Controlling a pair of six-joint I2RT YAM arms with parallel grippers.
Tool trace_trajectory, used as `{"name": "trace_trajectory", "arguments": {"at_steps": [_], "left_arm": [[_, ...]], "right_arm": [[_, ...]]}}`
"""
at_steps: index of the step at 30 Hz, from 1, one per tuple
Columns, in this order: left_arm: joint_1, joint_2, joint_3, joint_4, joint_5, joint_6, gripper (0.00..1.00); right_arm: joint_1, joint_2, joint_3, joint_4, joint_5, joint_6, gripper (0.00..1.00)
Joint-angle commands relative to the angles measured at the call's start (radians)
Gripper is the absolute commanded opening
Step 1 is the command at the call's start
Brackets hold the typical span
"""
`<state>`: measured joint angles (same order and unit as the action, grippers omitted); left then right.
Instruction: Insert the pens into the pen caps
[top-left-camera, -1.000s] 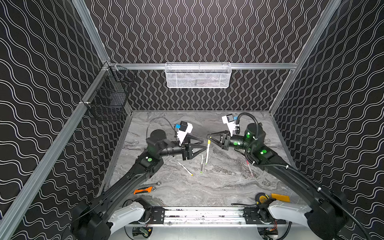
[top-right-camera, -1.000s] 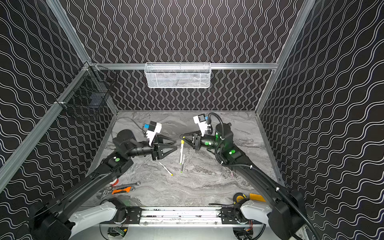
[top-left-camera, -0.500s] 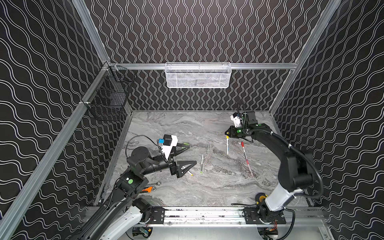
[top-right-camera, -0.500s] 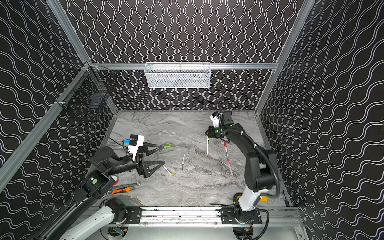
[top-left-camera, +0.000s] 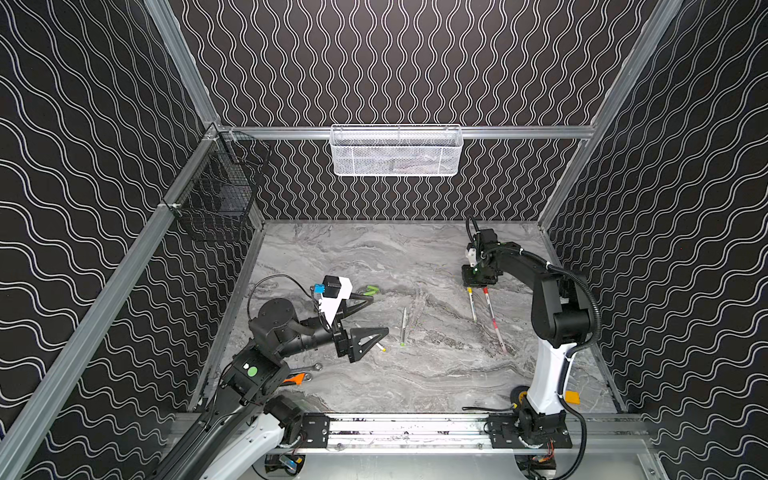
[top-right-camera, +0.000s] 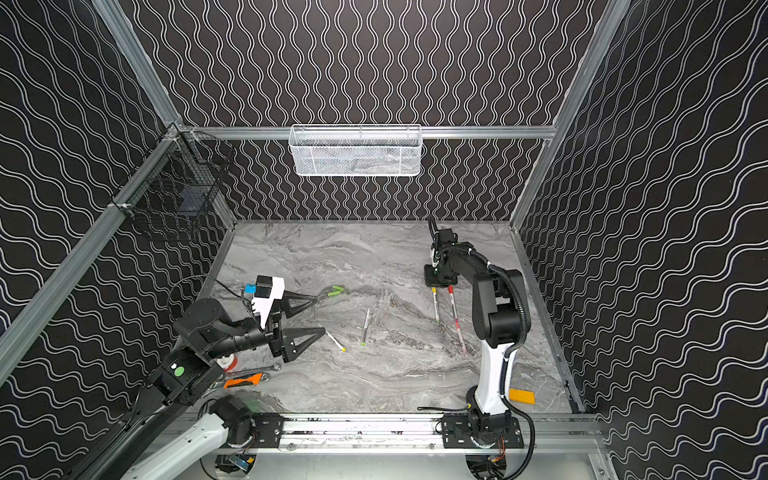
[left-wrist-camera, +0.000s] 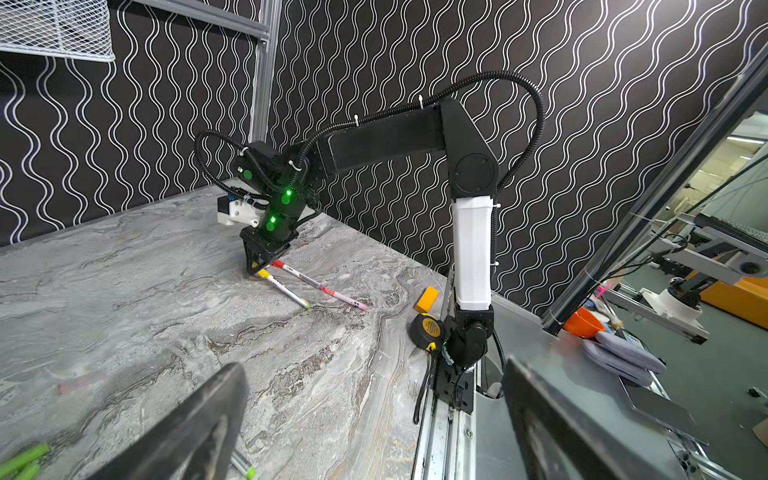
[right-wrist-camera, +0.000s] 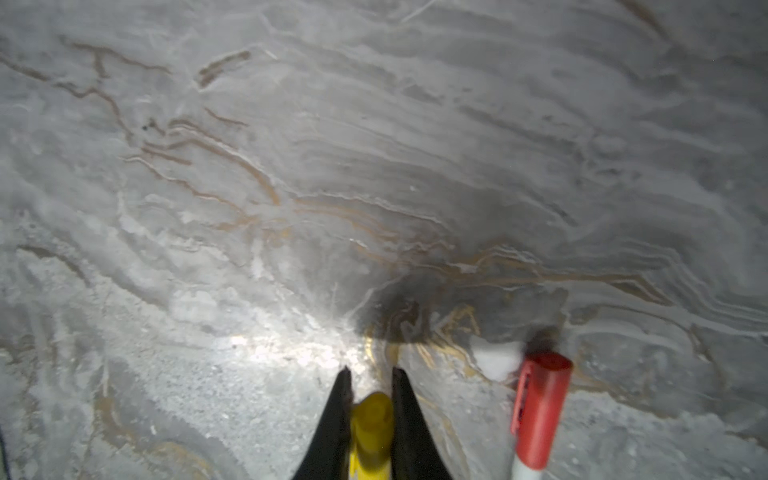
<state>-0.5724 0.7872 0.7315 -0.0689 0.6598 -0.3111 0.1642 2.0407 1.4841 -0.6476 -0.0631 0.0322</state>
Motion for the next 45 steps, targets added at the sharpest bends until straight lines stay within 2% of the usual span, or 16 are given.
{"name": "trace_trajectory", "arguments": {"at_steps": [1,3,8,12,15,18,27,32,36,40,45], "left_arm": [[-0.001,0.012,0.0,0.021,-0.002,0.011,0.99],[0.0,0.012,-0.001,0.023,-0.003,0.01,0.99],[0.001,0.016,-0.006,0.037,0.0,0.004,0.99],[-0.001,0.019,-0.002,0.034,-0.002,0.003,0.98],[0.0,0.016,-0.002,0.029,-0.013,0.003,0.99],[-0.001,0.031,-0.004,0.047,-0.003,-0.001,0.98],[0.001,0.082,-0.001,0.113,0.055,-0.036,0.99],[0.002,0.074,0.004,0.092,0.058,-0.031,0.99],[0.001,0.057,0.002,0.075,0.042,-0.022,0.98],[0.002,0.052,0.0,0.075,0.038,-0.021,0.99],[0.001,0.064,0.0,0.081,0.041,-0.02,0.99]], "right_arm": [[-0.006,-0.003,-0.004,-0.027,0.032,-0.021,0.11],[-0.006,-0.009,-0.007,-0.032,0.042,-0.024,0.16],[-0.006,-0.046,-0.004,-0.049,0.075,-0.031,0.36],[-0.007,-0.119,-0.044,-0.046,0.107,-0.022,0.56],[-0.008,-0.205,-0.13,-0.059,0.137,0.01,0.61],[-0.008,-0.326,-0.3,-0.003,0.102,0.059,0.65],[0.003,-0.456,-0.534,0.034,0.114,0.186,0.65],[0.029,-0.424,-0.528,0.012,0.143,0.22,0.61],[0.031,-0.369,-0.507,-0.013,0.186,0.241,0.55],[0.03,-0.354,-0.494,-0.027,0.224,0.252,0.54],[0.029,-0.408,-0.513,-0.001,0.171,0.222,0.53]]}}
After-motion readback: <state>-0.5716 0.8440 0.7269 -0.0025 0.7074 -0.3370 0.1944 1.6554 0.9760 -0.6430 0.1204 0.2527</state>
